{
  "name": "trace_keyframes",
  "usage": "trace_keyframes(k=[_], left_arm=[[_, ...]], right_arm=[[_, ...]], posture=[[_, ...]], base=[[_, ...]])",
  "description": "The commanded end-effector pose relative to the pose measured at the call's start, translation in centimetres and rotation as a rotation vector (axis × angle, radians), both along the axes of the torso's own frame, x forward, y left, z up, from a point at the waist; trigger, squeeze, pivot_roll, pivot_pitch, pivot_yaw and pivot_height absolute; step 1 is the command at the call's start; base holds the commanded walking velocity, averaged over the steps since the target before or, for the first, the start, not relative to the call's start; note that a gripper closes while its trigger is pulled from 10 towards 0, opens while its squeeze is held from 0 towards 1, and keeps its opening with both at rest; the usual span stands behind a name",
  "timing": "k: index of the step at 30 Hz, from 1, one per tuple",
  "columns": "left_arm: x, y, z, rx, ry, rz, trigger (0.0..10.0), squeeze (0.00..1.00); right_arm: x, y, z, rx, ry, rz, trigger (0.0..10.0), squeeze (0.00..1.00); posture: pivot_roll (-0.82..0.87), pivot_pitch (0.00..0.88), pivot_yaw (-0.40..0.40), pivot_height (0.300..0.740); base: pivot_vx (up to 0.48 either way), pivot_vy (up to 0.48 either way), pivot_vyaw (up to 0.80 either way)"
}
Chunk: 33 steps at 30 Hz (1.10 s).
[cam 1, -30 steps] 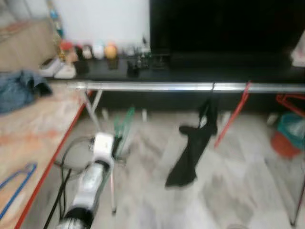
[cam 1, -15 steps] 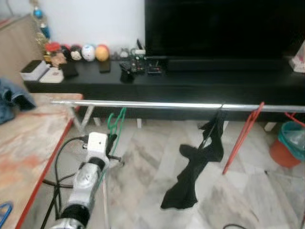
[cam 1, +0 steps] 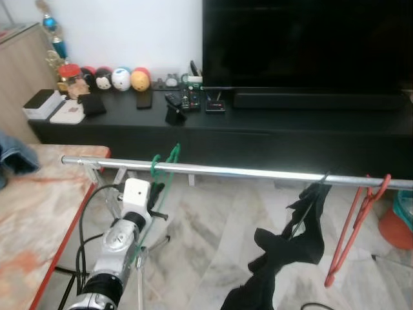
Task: Hang hanger
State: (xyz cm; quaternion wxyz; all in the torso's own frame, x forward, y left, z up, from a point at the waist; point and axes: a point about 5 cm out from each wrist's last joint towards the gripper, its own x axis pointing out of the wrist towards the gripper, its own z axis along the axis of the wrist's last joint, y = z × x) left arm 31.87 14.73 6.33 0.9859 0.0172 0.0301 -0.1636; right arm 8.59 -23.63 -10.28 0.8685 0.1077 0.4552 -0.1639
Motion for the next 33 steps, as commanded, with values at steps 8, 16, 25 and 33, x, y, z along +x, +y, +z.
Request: trace_keyframes(k=[8, 16, 25, 33], left_arm=[[0.1, -1.7, -0.4, 0.056, 0.084, -0.133, 10.0, 0.00], [0.1, -3.2, -0.4, 0.089, 0.126, -0.252, 10.0, 0.00], [-0.1, -3.7, -0.8, 0.103, 0.162, -0.270, 10.0, 0.00], [-0.2, -3.5, -0.8, 0.096, 0.160, -0.264, 10.0, 1.00]], right_arm=[[0.2, 0.4, -0.1, 0.016, -0.009, -0.009, 10.0, 0.00], [0.3, 0.6, -0.1, 0.024, -0.013, -0.010, 10.0, 0.00], [0.3, 0.6, -0.1, 0.027, -0.015, -0.017, 10.0, 0.00], [0.3, 0.4, 0.0, 0.024, -0.013, -0.010, 10.0, 0.00]], posture=[[0.05, 0.000, 0.021, 0.740], [0.04, 0.000, 0.032, 0.740], [0.04, 0.000, 0.029, 0.740], [0.04, 0.000, 0.022, 0.740]], base=[[0.000, 0.000, 0.00], [0.000, 0.000, 0.00], [0.000, 0.000, 0.00], [0.000, 0.000, 0.00]])
